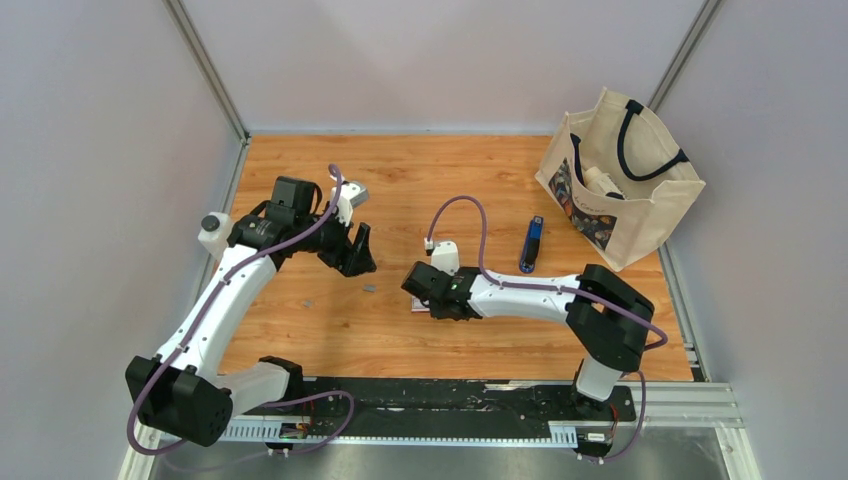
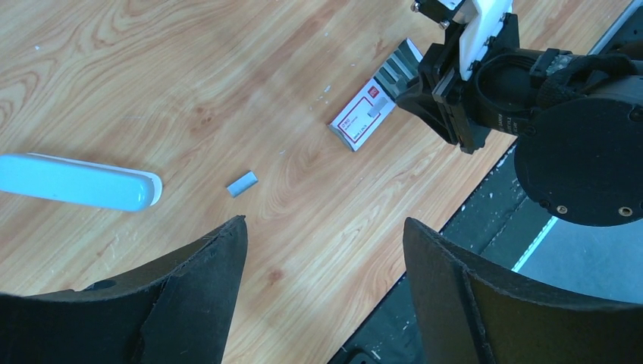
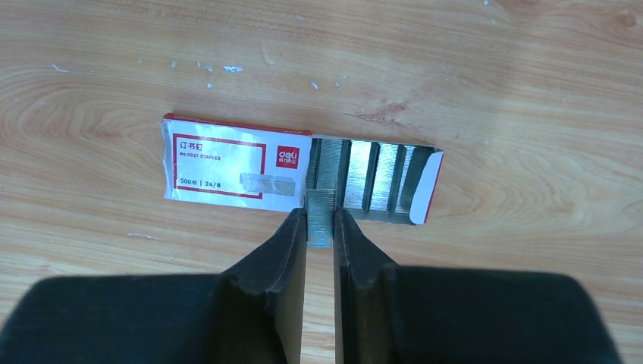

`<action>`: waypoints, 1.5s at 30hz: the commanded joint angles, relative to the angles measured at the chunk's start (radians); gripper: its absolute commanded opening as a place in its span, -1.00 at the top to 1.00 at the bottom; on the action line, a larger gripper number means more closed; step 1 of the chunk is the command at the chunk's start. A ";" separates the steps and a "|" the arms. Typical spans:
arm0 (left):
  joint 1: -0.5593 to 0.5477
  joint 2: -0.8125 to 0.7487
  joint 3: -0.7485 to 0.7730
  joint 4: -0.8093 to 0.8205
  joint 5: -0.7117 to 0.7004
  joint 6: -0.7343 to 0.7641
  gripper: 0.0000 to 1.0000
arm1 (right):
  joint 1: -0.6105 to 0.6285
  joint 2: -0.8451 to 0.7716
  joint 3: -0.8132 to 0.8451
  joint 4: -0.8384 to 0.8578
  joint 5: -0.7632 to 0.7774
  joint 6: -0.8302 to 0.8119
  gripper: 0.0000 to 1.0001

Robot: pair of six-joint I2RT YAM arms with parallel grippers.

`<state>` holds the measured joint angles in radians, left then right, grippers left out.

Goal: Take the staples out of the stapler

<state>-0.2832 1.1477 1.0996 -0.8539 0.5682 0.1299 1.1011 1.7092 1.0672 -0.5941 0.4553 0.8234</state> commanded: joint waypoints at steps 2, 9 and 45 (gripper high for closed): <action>0.007 -0.017 0.014 0.001 0.028 0.002 -0.67 | 0.005 0.006 0.037 -0.015 0.034 0.023 1.00; 0.007 -0.034 0.000 0.009 0.038 0.007 -0.68 | 0.002 0.036 0.082 -0.045 0.036 -0.015 0.99; 0.007 -0.045 -0.010 0.021 0.052 0.005 -0.70 | -0.049 -0.019 0.014 0.014 -0.017 -0.020 0.99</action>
<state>-0.2810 1.1248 1.0912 -0.8520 0.5953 0.1299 1.0523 1.7020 1.0630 -0.6083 0.4347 0.8108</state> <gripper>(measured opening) 0.850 0.175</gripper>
